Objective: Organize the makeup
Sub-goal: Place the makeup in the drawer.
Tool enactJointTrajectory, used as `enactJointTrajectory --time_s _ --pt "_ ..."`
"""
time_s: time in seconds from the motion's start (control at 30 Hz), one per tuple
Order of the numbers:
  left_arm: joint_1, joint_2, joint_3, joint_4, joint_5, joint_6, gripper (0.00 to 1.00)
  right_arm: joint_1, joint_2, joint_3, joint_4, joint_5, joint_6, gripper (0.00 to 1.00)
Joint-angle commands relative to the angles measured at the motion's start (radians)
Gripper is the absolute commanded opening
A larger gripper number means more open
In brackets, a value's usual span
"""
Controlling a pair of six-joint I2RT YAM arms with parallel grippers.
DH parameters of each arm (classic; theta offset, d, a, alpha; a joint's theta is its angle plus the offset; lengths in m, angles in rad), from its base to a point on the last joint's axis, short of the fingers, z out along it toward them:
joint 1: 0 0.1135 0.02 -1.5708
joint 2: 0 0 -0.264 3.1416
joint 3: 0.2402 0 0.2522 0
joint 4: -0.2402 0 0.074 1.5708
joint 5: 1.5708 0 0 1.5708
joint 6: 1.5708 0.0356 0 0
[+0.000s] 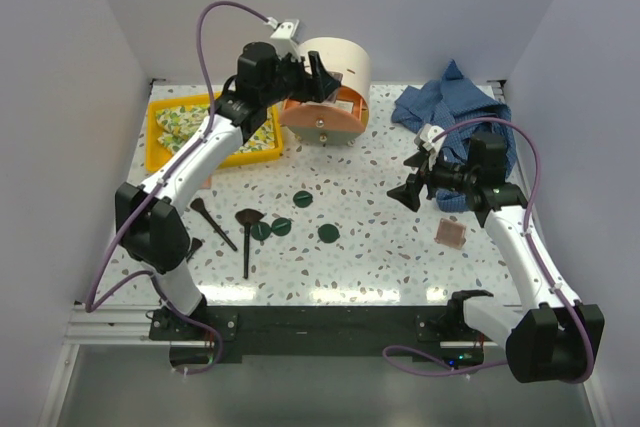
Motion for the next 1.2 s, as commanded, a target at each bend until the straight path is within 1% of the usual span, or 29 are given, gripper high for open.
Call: enactJointTrajectory --time_s 0.0,0.4,0.73,0.83,0.9,1.0,1.07,1.17 --pt "-0.008 0.004 0.047 0.055 -0.018 -0.010 0.15 -0.006 -0.014 0.009 0.010 -0.039 -0.011 0.99" --pt "-0.015 0.035 0.048 0.072 -0.046 -0.015 0.15 -0.007 -0.010 0.009 0.011 -0.042 -0.011 0.99" --pt "-0.027 0.087 0.085 0.098 -0.135 -0.043 0.14 -0.006 -0.013 0.011 0.010 -0.042 -0.014 0.98" --pt "-0.030 0.104 0.119 0.094 -0.165 -0.034 0.14 -0.006 -0.013 0.011 0.008 -0.043 -0.014 0.99" --pt "-0.038 0.104 0.114 0.086 -0.195 -0.011 0.14 -0.006 -0.014 0.011 0.008 -0.039 -0.014 0.99" --pt "-0.042 0.092 0.082 0.077 -0.228 0.009 0.16 -0.004 -0.016 0.011 0.006 -0.039 -0.016 0.99" --pt "-0.050 0.084 0.053 0.066 -0.262 0.022 0.22 -0.006 -0.018 0.011 0.006 -0.040 -0.016 0.99" --pt "-0.062 0.061 0.019 0.063 -0.293 0.042 0.34 -0.006 -0.014 0.011 0.006 -0.040 -0.016 0.99"
